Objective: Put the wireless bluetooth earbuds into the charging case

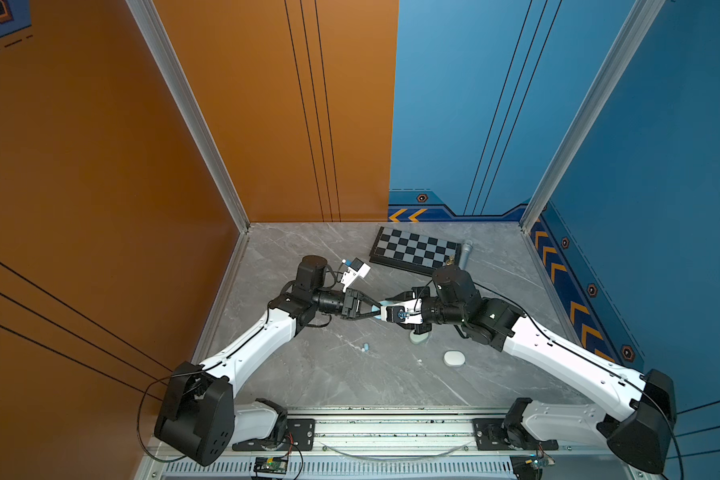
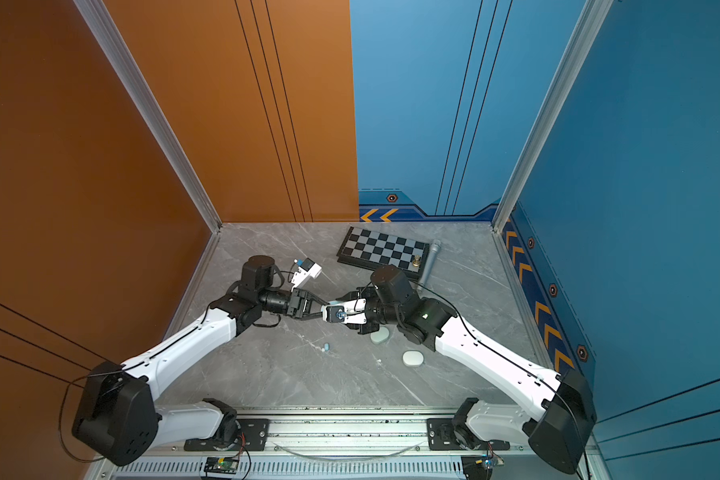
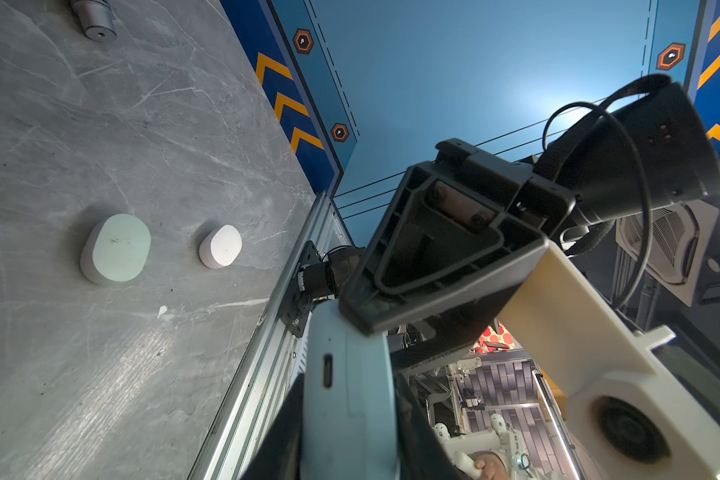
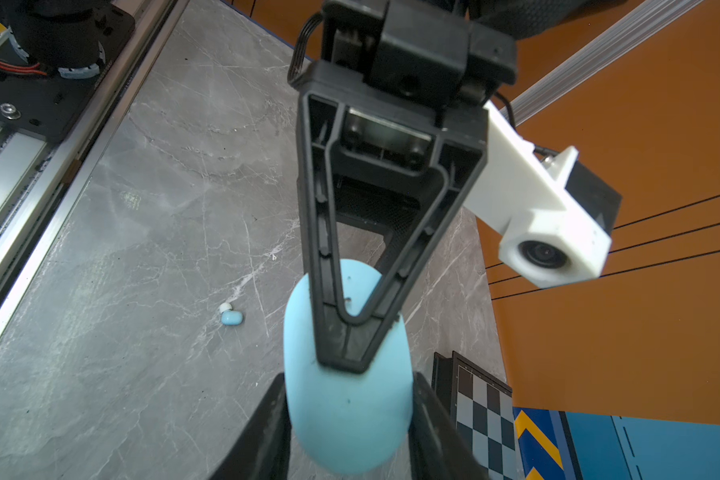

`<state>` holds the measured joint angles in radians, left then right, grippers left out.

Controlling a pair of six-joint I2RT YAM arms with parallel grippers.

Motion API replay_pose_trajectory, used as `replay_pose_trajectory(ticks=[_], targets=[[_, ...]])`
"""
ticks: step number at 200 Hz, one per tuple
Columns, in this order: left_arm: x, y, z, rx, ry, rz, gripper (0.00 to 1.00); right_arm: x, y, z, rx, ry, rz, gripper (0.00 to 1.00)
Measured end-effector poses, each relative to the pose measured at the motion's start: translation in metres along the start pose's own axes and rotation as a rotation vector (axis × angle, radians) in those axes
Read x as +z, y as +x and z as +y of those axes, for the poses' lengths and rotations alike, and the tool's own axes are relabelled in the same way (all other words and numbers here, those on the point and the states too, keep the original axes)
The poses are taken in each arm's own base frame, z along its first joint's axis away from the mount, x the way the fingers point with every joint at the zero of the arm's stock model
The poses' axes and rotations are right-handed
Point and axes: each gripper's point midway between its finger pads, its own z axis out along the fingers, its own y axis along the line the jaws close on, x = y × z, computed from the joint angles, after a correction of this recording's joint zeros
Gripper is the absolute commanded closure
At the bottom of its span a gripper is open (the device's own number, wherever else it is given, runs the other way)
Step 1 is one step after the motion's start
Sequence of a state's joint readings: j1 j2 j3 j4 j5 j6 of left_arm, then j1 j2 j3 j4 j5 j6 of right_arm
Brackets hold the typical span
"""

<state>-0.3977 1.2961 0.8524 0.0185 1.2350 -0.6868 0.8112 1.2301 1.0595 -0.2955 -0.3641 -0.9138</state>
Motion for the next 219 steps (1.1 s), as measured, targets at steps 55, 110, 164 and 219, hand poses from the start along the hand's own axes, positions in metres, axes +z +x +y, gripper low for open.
replay_pose_trajectory(ticks=[55,110,164,219], targets=[[-0.002,0.002,0.002,0.037,-0.046,0.016,0.46,0.001,-0.002,0.005,-0.009,-0.015,0.0,0.8],[-0.012,-0.005,0.008,0.261,-0.166,-0.052,0.35,-0.001,0.002,0.001,0.079,-0.013,-0.003,0.82],[-0.033,-0.005,0.006,0.746,-0.364,-0.222,0.33,-0.027,0.004,-0.02,0.388,-0.021,-0.068,0.86],[-0.02,-0.009,-0.007,1.047,-0.409,-0.185,0.33,-0.046,-0.023,-0.03,0.584,-0.122,-0.163,0.88]])
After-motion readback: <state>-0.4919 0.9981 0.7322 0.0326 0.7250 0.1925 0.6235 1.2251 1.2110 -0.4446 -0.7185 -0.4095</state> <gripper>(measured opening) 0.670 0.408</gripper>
